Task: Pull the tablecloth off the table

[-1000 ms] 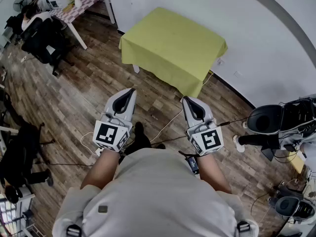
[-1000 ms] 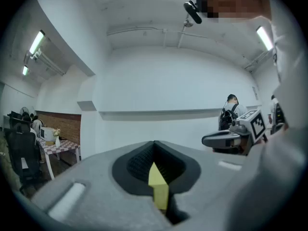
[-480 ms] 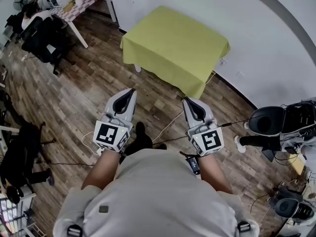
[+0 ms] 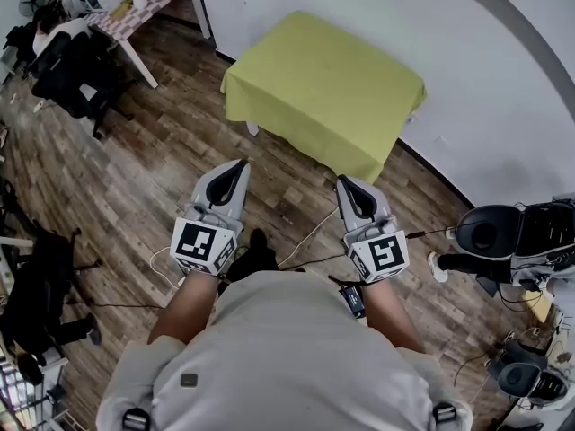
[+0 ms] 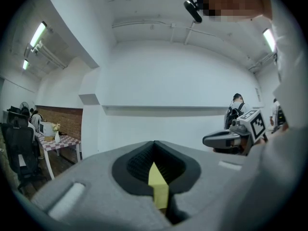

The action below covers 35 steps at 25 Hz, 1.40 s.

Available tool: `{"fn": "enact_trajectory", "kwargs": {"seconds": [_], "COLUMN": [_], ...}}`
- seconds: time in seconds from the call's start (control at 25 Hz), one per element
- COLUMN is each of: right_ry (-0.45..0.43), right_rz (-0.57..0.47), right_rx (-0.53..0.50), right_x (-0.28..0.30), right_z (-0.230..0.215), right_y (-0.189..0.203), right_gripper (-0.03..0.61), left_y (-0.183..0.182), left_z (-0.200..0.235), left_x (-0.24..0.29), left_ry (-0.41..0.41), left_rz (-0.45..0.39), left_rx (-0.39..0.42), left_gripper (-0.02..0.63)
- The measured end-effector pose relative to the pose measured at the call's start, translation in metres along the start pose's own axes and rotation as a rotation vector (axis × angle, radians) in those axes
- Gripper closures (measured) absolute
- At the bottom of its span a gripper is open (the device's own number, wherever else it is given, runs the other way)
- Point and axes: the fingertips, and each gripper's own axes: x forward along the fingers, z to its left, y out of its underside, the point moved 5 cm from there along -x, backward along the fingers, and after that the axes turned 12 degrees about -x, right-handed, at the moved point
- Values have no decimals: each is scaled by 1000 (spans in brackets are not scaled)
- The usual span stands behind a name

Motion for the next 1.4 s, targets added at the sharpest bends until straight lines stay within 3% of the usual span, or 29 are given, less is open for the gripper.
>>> {"fn": "enact_trajectory", "kwargs": {"seconds": [0.56, 1.0, 1.4], "right_ry": [21, -15, -52], "right_rz": [51, 53, 40], "right_rx": [-4, 13, 29], "right_x": [151, 203, 262], "right_z": [-3, -23, -97], "right_y": [-14, 0, 31], "right_gripper": [568, 568, 568], "left_y": [-38, -36, -36], "left_z": [134, 171, 193], "left_x": [62, 90, 176], "left_ry": [89, 61, 39], "left_rz": [35, 45, 55], "left_rx": [-18, -28, -21], "left_gripper": [611, 611, 611]}}
